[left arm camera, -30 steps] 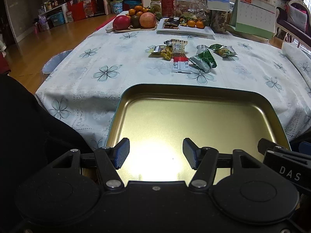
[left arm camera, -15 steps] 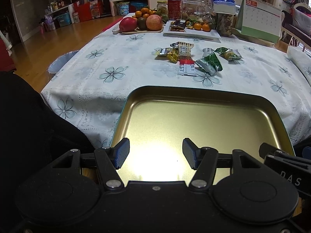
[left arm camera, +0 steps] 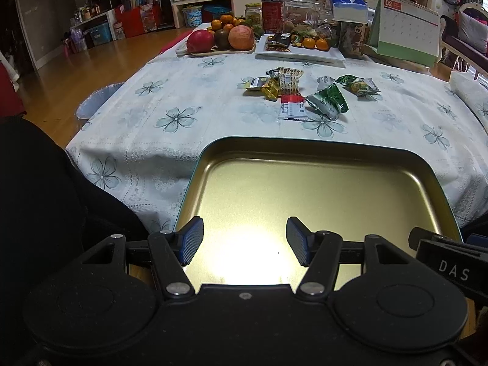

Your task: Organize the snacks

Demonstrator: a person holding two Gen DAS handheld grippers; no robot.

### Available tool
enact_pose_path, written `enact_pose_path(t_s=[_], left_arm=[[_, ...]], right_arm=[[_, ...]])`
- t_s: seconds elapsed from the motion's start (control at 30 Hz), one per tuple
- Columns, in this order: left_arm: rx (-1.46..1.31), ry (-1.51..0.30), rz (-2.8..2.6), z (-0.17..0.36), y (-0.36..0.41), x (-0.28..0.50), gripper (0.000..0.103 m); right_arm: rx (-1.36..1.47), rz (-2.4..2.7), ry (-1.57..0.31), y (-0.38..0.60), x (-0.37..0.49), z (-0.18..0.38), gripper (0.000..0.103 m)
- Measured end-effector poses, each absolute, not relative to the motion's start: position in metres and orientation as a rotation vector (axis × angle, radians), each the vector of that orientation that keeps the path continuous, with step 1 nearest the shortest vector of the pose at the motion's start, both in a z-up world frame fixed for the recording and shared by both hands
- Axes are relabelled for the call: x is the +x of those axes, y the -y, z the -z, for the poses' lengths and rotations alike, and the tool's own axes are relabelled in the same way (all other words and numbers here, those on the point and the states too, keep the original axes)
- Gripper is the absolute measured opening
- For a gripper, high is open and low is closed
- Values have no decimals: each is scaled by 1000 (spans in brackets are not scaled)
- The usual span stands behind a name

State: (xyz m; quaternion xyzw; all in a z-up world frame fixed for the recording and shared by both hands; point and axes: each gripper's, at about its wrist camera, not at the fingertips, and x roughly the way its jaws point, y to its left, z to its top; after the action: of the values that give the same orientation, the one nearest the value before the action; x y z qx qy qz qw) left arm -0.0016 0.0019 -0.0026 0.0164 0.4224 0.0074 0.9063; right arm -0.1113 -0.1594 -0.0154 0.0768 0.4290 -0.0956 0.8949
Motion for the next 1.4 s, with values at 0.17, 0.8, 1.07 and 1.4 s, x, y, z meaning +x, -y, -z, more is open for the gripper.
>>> enact_pose_path(t_s=[0.17, 0.8, 1.07, 1.4], left_arm=[[19, -910, -18, 5, -4, -1, 63], [70, -927, -11, 9, 3, 0, 63], [84, -932, -7, 10, 5, 0, 63], [92, -946, -5, 11, 5, 1, 63]], right_arm=[[132, 178, -878, 155, -112, 14, 81], [120, 184, -907, 154, -108, 20, 67], [123, 188, -910, 154, -108, 21, 64], [124, 192, -911, 153, -108, 22, 62]])
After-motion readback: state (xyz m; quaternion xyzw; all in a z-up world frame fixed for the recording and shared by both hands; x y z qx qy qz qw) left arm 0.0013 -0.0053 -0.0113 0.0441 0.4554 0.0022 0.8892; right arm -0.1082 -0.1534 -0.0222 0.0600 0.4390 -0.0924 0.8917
